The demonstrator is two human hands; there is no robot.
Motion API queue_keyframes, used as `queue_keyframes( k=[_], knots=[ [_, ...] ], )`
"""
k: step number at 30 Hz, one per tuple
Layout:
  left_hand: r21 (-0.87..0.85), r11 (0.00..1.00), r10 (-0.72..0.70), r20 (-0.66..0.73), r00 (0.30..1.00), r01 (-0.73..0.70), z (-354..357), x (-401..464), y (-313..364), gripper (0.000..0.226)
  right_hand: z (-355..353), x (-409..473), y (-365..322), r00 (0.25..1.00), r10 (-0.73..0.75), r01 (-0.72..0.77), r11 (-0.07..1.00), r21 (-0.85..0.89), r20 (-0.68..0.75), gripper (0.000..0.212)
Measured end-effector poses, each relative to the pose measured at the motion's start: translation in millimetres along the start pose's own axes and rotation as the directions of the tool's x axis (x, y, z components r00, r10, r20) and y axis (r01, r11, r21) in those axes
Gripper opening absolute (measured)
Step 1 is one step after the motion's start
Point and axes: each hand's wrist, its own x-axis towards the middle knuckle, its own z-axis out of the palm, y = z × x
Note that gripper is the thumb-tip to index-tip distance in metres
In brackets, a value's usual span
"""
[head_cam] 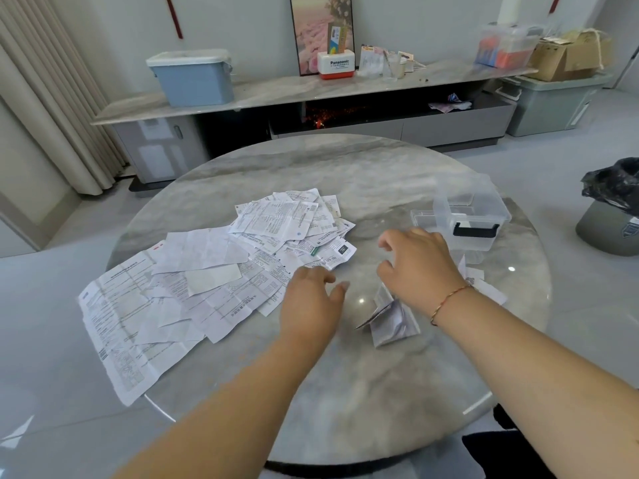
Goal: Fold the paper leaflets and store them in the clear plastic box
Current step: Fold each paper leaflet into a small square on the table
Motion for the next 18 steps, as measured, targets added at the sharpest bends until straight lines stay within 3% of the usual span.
queue_keyframes(
  k=[6,10,13,15,17,18],
  knots=[
    [0.289,0.943,-0.097,-0.241,0.966,0.167,-72,49,-85,0.033,-6,-8,-25,0.992,-0.123,0.119,0.983,0.139,0.021,0.03],
    [0.5,0.811,-0.312,-0.071,0.947,0.305,-99,68,-125,0.062,5,-14,-35,0.988,-0.122,0.109,0.985,0.135,0.091,0.029],
    [0.657,0.734,-0.247,0.025,0.969,0.171,-103,73,-128,0.036,13,-19,-41,0.961,-0.231,0.219,0.971,0.092,0.152,0.04],
    [0.73,0.682,-0.174,0.087,0.981,0.056,-104,72,-126,0.015,25,-29,-43,0.871,-0.349,0.377,0.926,-0.013,0.346,0.048],
    [0.739,0.673,-0.134,0.119,0.984,0.002,-108,70,-125,0.021,43,-42,-35,0.817,-0.327,0.418,0.903,-0.098,0.475,0.052],
    [0.753,0.658,-0.113,0.122,0.986,-0.018,-111,67,-126,0.026,49,-50,-31,0.834,-0.281,0.382,0.915,-0.13,0.475,0.057]
  ],
)
